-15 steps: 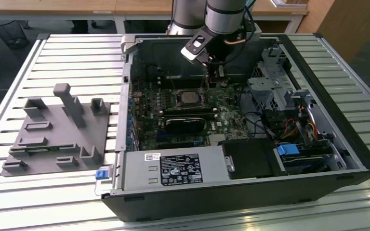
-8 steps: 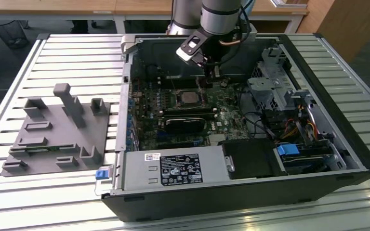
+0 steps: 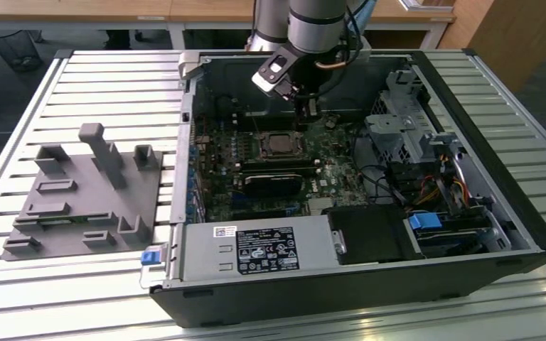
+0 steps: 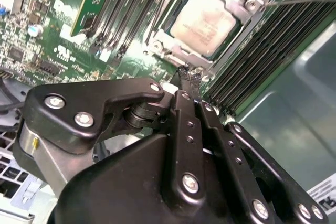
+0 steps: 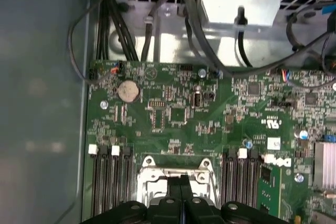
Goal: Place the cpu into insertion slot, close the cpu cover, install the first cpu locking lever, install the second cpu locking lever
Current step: 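Close the cpu cover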
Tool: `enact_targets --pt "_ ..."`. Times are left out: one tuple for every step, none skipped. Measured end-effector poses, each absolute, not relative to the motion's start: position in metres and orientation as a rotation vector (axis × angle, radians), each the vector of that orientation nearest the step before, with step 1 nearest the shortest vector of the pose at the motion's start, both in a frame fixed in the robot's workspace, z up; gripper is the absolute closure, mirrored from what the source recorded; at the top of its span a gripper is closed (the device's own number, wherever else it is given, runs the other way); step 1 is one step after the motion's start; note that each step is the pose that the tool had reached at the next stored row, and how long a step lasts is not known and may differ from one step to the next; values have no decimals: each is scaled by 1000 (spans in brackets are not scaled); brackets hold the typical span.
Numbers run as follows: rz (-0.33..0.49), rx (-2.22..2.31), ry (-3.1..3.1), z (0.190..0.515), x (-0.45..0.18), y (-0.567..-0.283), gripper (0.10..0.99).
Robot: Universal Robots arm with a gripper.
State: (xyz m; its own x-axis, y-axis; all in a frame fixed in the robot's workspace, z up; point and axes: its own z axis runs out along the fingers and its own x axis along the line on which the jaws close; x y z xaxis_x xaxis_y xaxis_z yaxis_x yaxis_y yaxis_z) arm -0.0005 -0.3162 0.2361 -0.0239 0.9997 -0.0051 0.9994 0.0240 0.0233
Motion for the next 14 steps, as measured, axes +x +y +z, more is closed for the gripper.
enact_targets --pt "20 2181 2234 236 -3 -316 965" --pt "20 2181 2233 235 -5 -316 965" --pt "20 2181 2234 235 -7 -316 965" --pt "20 2181 2234 234 -9 -316 965" --pt "20 2181 2234 234 -10 -316 965" --pt "20 2181 2234 234 -12 -316 965" --pt "20 2181 2234 234 -14 -316 965" --pt "20 2181 2233 233 -16 -316 965" --pt "20 2181 2233 233 -17 -316 965" --pt "20 2181 2234 233 -19 -316 965" --pt "20 2181 2234 233 -20 -316 965" --pt "20 2181 2234 233 -21 -316 965" --pt "20 2181 2234 233 -21 -316 965" --pt "20 2181 2234 233 -22 -316 965"
